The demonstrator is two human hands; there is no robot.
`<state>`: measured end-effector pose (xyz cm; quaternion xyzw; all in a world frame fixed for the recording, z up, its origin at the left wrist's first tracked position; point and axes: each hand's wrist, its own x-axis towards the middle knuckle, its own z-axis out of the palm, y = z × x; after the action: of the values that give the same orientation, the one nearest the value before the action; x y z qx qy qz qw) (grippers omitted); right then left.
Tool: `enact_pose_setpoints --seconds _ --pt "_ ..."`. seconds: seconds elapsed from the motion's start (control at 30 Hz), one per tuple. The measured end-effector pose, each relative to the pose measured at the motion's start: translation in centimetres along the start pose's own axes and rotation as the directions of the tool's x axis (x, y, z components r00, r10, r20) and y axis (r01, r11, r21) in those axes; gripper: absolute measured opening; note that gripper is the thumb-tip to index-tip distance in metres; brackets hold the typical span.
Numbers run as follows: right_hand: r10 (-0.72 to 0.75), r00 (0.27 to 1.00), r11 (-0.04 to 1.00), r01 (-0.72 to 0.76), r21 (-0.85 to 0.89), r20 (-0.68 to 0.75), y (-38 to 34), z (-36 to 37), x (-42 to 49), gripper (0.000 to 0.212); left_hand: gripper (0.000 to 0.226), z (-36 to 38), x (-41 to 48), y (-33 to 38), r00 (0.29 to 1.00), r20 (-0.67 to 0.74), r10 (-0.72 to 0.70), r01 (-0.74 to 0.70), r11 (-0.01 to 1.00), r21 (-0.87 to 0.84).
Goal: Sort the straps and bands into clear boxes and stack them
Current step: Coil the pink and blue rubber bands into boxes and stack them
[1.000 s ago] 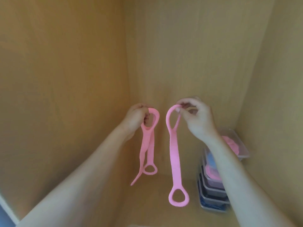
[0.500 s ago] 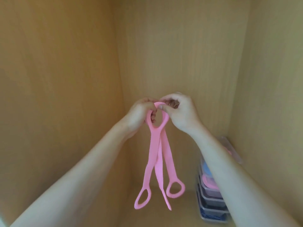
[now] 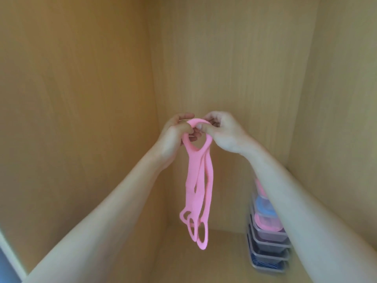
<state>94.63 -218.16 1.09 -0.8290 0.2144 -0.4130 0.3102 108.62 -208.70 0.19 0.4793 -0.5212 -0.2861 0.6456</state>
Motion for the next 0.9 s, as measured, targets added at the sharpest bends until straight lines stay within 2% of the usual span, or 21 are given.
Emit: enact_pose_setpoints --seconds 0.1,0.13,0.23,0.3,0.4,0.47,0.57,0.67,0.8,0.9 --pt "0.001 1.000 0.999 -0.001 0.036 -0.016 -0.1 -0.2 0.2 0.008 0.068 -1.1 -1.3 -2.7 0.999 0.001 -0.033 0.033 0.993 -0.116" --pt "-0.002 1.000 0.999 0.003 0.048 -0.020 -0.2 -0.3 0.2 0.009 0.069 -1.1 -2.0 -4.1 0.997 0.007 -0.077 0.077 0.992 -0.095" --pt "-0.014 1.000 0.997 0.015 0.070 -0.020 -0.6 -0.8 0.3 0.010 0.060 -0.7 -4.4 -8.9 0.965 0.024 -0.262 0.256 0.955 0.150" --pt "-0.010 1.000 0.999 0.012 0.047 -0.027 -0.8 -1.0 0.4 0.011 0.057 -0.4 -5.8 -11.8 0.931 0.058 -0.361 0.336 0.907 0.253" --pt "-0.012 0.999 1.000 0.013 0.025 -0.042 -0.8 -1.3 0.5 0.012 0.071 0.4 -7.5 -14.0 0.875 0.194 -0.444 0.365 0.867 0.338" --pt "-0.011 0.998 1.000 0.012 0.015 -0.055 -0.7 -1.6 0.5 0.011 0.077 1.3 -8.5 -14.7 0.866 0.241 -0.439 0.372 0.886 0.276" --pt "-0.002 0.998 1.000 0.002 0.006 -0.069 -0.4 -2.0 0.4 0.008 0.068 2.5 -9.4 -15.0 0.871 0.266 -0.412 0.399 0.911 0.105" --pt "-0.003 0.997 1.000 0.004 0.006 -0.083 -0.3 -2.2 0.3 0.008 0.052 3.6 -9.6 -15.0 0.895 0.170 -0.412 0.391 0.909 0.146" --pt "-0.018 0.996 1.000 0.018 0.006 -0.090 -0.4 -2.5 0.4 0.009 0.011 4.0 -9.5 -15.6 0.905 0.083 -0.418 0.404 0.903 0.146" --pt "-0.025 0.996 1.000 0.026 0.011 -0.086 -0.5 -2.6 0.4 0.010 0.014 3.5 -9.6 -16.2 0.918 0.038 -0.396 0.385 0.909 0.158"
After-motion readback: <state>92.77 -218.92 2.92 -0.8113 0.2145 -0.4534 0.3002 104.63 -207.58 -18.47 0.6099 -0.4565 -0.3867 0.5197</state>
